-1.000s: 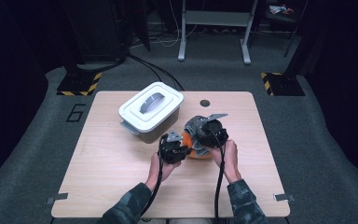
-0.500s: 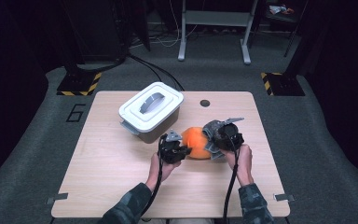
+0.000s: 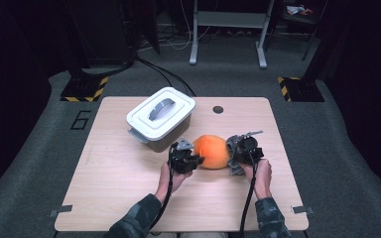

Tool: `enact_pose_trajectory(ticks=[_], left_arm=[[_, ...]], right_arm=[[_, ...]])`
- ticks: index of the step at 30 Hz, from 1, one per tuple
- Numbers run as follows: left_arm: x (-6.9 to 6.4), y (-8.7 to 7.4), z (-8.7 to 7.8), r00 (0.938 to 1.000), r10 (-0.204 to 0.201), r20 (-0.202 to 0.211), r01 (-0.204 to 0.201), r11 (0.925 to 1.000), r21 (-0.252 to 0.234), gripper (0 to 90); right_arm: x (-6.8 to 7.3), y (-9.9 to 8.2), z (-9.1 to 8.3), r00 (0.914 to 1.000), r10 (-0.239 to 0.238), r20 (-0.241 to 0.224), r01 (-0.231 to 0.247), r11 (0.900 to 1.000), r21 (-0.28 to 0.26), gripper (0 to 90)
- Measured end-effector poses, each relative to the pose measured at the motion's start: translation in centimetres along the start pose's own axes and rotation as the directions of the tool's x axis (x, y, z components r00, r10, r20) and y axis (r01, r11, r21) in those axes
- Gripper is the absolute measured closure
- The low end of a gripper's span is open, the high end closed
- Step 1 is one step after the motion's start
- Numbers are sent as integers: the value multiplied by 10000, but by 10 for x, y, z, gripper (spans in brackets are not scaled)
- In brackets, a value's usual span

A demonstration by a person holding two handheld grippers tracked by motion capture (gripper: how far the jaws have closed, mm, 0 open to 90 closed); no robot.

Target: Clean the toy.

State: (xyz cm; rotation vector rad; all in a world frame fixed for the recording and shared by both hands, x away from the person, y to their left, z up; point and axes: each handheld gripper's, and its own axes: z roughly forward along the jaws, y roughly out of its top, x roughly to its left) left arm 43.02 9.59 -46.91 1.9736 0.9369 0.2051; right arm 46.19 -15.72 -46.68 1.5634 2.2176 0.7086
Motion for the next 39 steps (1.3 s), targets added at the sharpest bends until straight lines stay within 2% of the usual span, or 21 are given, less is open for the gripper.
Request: enact_pose_trajectory(ticks=[1, 4, 6, 8, 9, 11, 13, 14, 16, 17, 19, 21, 25, 26, 27, 28, 30, 33, 38, 39], left_arm=[[1, 0, 0, 10000, -9, 14, 9, 10000, 18, 796], [1, 0, -1, 9999, 121, -4, -121, 9999, 36, 796], [2, 0, -1, 9999, 148, -22, -147, 9999, 14, 796], [2, 0, -2, 9999, 157, -71, -157, 9999, -10, 795], [2, 0, -2, 9999, 101, -36, -101, 9999, -45, 796], [3, 0, -3, 9999, 135, -47, -135, 9999, -40, 795], [3, 0, -3, 9999, 112, -26, -112, 9999, -47, 795], [2, 0, -2, 10000, 64, -3, -64, 10000, -59, 795], [2, 0, -2, 10000, 72, 15, -72, 9999, -71, 794], [2, 0, -2, 10000, 77, 15, -77, 9999, -64, 794], [2, 0, -2, 10000, 68, 10, -68, 9999, -88, 793], [3, 1, -3, 9998, 187, -24, -187, 9998, -111, 792], [4, 0, -3, 9998, 170, -40, -170, 9997, -185, 775], [4, 0, -4, 9998, 159, -154, -162, 9996, -232, 745], [4, -1, -6, 9993, 247, -279, -260, 9985, -480, 724], [3, -1, -8, 9992, 314, -258, -326, 9983, -489, 690], [2, -1, -10, 9980, 408, -481, -433, 9977, -527, 613], [0, -2, -9, 9966, 612, -544, -632, 9974, -360, 546], [-3, -3, -3, 9927, 961, -734, -971, 9952, -106, 513], [-4, -3, -1, 9891, 1133, -945, -1138, 9935, -2, 513]], right_arm=[[-1, -2, 5, 9999, 136, 0, -136, 9997, 217, 700], [-5, -9, 21, 9998, 148, -142, -139, 9981, 604, 698], [-6, -9, 24, 9996, 165, -245, -149, 9979, 626, 698], [-7, -6, 17, 9999, 41, -93, -36, 9985, 540, 700], [-7, -5, 13, 9999, 134, -93, -129, 9984, 552, 701], [-9, -1, 0, 10000, 29, 67, -31, 9998, 204, 705], [-8, 4, -15, 10000, 42, -49, -43, 9998, -172, 704], [-5, 7, -23, 10000, -26, -4, 26, 9990, -454, 704], [3, 15, -40, 9992, -343, -215, 320, 9946, -988, 704], [7, 18, -45, 9987, -369, -348, 326, 9926, -1170, 703], [17, 26, -54, 9955, -742, -584, 651, 9873, -1447, 703], [26, 32, -53, 9916, -1053, -746, 945, 9862, -1362, 703], [35, 35, -30, 9905, -1243, -591, 1210, 9910, -575, 704], [34, 34, -26, 9919, -1144, -543, 1109, 9918, -638, 704], [34, 34, -24, 9928, -1046, -586, 1009, 9929, -626, 704], [32, 35, -24, 9934, -992, -570, 950, 9929, -722, 704], [32, 36, -23, 9939, -937, -582, 892, 9932, -753, 704], [32, 37, -22, 9941, -982, -467, 945, 9927, -749, 704], [31, 41, -20, 9941, -956, -505, 920, 9933, -697, 703], [31, 41, -20, 9944, -930, -509, 894, 9936, -693, 704]])
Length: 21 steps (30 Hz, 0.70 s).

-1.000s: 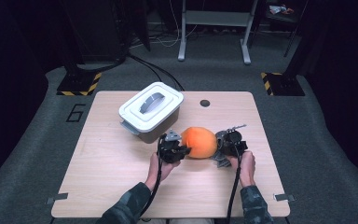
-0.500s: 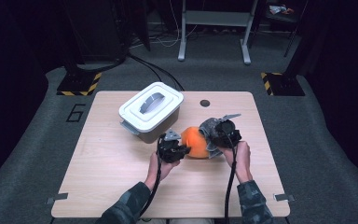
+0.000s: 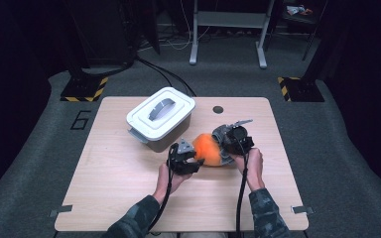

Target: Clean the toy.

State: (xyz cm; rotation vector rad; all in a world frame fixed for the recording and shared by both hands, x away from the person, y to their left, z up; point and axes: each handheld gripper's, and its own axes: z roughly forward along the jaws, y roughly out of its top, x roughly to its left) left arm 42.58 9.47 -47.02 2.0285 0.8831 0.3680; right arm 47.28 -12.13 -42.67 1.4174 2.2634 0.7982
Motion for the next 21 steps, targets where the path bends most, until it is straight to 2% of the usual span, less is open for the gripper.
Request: enact_pose_trajectory(ticks=[3, 5, 9, 11, 15, 19, 21], left_arm=[[-2, 0, 6, 9994, 260, -218, -257, 9996, 136, 536], [-3, -1, 9, 9979, 487, -426, -477, 9986, 247, 615], [-2, -2, 12, 9986, 388, -366, -381, 9991, 197, 772], [-3, -1, 11, 9990, 356, -253, -353, 9993, 134, 796], [-3, 2, 7, 9999, 152, -2, -152, 9999, -32, 812], [-3, 7, 1, 9998, -50, 208, 56, 9995, -314, 818], [-5, 10, -2, 9996, 69, 275, -61, 9995, -319, 820]], right_arm=[[-1, 1, 1, 10000, 18, -57, -18, 10000, -4, 703], [-2, 0, 2, 9999, 88, -113, -88, 10000, -47, 703], [-5, -2, 0, 9993, 248, -285, -253, 9996, -157, 702], [-7, -4, -4, 9982, 482, -346, -495, 9980, -381, 701], [-9, -7, -13, 9975, 548, -451, -578, 9960, -683, 701], [1, -4, -25, 9968, 353, -712, -417, 9950, -907, 700], [6, -2, -31, 9971, 230, -728, -308, 9937, -1082, 700]])
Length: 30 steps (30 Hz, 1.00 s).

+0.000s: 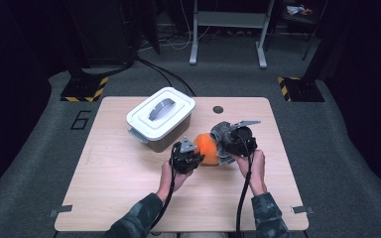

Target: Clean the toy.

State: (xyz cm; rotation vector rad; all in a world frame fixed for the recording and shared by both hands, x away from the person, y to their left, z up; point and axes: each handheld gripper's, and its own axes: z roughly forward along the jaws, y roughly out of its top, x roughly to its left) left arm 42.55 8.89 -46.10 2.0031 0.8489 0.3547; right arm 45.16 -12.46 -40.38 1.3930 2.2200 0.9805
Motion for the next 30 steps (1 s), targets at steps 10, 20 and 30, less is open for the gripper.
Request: enact_pose_trajectory(ticks=[10, 20, 30], left_arm=[[-6, 3, -1, 9986, -223, 470, 222, 9998, 28, 823], [-2, 0, 0, 9977, -446, 507, 441, 9990, 108, 823], [3, -3, 1, 9971, -601, 469, 596, 9981, 129, 822]], right_arm=[[29, 9, 10, 9963, -859, -79, 860, 9960, 234, 700], [21, 6, 12, 9963, -839, 178, 833, 9960, 317, 698], [-4, -5, 15, 9978, -342, 567, 310, 9979, 561, 697]])
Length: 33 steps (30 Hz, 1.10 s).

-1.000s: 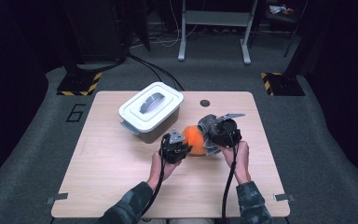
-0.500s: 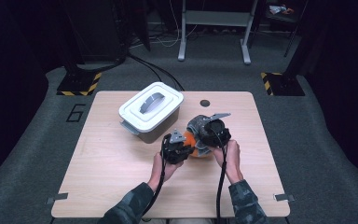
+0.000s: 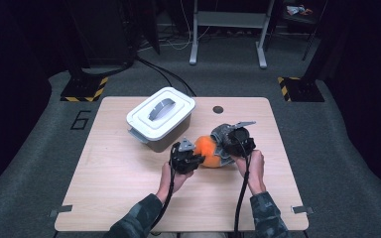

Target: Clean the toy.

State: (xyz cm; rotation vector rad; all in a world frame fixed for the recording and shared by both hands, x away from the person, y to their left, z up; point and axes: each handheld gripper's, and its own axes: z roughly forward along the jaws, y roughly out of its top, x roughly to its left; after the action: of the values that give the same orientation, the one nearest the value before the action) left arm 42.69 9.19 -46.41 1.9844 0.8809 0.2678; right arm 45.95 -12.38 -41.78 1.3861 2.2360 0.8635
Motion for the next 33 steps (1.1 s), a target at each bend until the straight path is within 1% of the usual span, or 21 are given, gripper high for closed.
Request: enact_pose_trajectory(ticks=[1, 3, 5, 7, 8, 10, 11, 12, 13, 14, 15, 17, 18, 22, 25, 26, 27, 28, 30, 31, 33], left_arm=[[0, 0, 0, 10000, -92, 21, 92, 10000, -27, 823], [0, -1, 0, 9999, -120, 18, 120, 9999, -31, 823], [1, -1, 0, 10000, -74, -8, 74, 10000, 31, 823], [1, -1, 1, 9998, -183, 22, 183, 9998, -2, 822], [1, -1, 0, 9999, -127, -16, 127, 9999, -3, 822], [2, -2, 1, 9998, -186, 10, 186, 9998, 17, 822], [3, -2, 0, 10000, -84, -45, 84, 10000, 47, 821], [3, -2, 0, 9999, -162, -43, 162, 9999, 32, 821], [4, -2, 0, 9999, -113, -54, 113, 9999, 48, 821], [3, -2, 0, 9999, -108, -66, 108, 9999, 41, 821], [4, -2, 0, 9999, -119, -68, 119, 9999, 46, 821], [4, -3, 0, 9999, -126, -65, 127, 9999, 43, 821], [4, -3, 1, 9999, -126, -69, 126, 9999, 54, 821], [4, -3, 0, 9998, -168, -49, 168, 9998, 43, 821], [4, -4, 0, 9998, -179, 10, 179, 9998, 8, 819], [5, -4, 0, 9999, -158, 5, 158, 9999, 25, 819], [5, -4, -1, 9999, -117, -1, 117, 9999, 36, 818], [5, -4, -1, 9999, -108, -9, 108, 9999, 37, 818], [5, -4, -2, 9998, -204, -40, 204, 9998, 23, 818], [6, -3, -2, 9999, -135, -81, 135, 9999, 24, 817], [6, -3, -2, 9999, -152, -83, 152, 9999, 19, 817]], right_arm=[[-2, -1, 1, 10000, 56, 51, -56, 10000, -14, 696], [-6, -4, 2, 9998, 175, 68, -176, 9998, 100, 696], [-11, -7, 4, 9996, 211, 180, -213, 9997, 137, 696], [-16, -10, 6, 9992, 325, 250, -330, 9992, 218, 696], [-19, -12, 8, 9986, 400, 355, -411, 9986, 324, 696], [-22, -16, 11, 9978, 529, 389, -544, 9978, 382, 696], [-24, -17, 12, 9970, 668, 403, -690, 9961, 558, 695], [-27, -19, 14, 9968, 696, 394, -718, 9957, 579, 695], [-29, -20, 16, 9962, 709, 500, -740, 9952, 635, 695], [-29, -21, 18, 9948, 821, 604, -870, 9928, 829, 695], [-32, -23, 22, 9956, 675, 653, -729, 9937, 853, 695], [-34, -27, 27, 9932, 945, 675, -1014, 9891, 1068, 695], [-36, -29, 31, 9935, 886, 712, -961, 9893, 1100, 696], [-44, -37, 46, 9907, 1253, 523, -1317, 9806, 1452, 694], [-47, -40, 53, 9907, 1308, 385, -1355, 9762, 1693, 694], [-47, -40, 52, 9897, 1380, 375, -1423, 9757, 1666, 695], [-48, -40, 49, 9893, 1387, 464, -1445, 9759, 1633, 696], [-48, -38, 45, 9897, 1335, 515, -1399, 9780, 1545, 697], [-48, -35, 35, 9903, 1245, 616, -1315, 9831, 1273, 699], [-47, -32, 29, 9908, 1173, 679, -1245, 9857, 1139, 699], [-44, -26, 16, 9919, 1141, 551, -1184, 9894, 837, 699]])
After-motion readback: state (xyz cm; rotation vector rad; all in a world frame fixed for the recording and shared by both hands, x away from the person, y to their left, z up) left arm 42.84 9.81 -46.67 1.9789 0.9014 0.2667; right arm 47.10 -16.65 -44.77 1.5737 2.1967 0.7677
